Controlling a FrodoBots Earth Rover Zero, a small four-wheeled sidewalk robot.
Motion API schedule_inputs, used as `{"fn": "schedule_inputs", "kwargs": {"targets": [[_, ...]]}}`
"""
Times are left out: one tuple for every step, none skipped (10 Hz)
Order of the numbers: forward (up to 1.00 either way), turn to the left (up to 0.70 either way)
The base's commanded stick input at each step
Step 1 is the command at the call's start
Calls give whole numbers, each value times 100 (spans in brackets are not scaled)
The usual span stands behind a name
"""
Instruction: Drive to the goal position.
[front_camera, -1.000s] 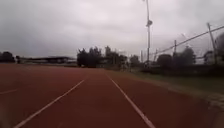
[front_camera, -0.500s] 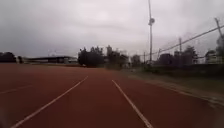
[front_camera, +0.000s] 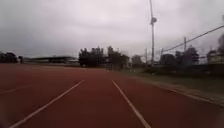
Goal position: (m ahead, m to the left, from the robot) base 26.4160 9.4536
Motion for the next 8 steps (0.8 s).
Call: {"fn": "schedule_inputs", "kwargs": {"targets": [[70, 0], [70, 0], [70, 0], [70, 0], [70, 0], [70, 0], [70, 0], [70, 0]]}}
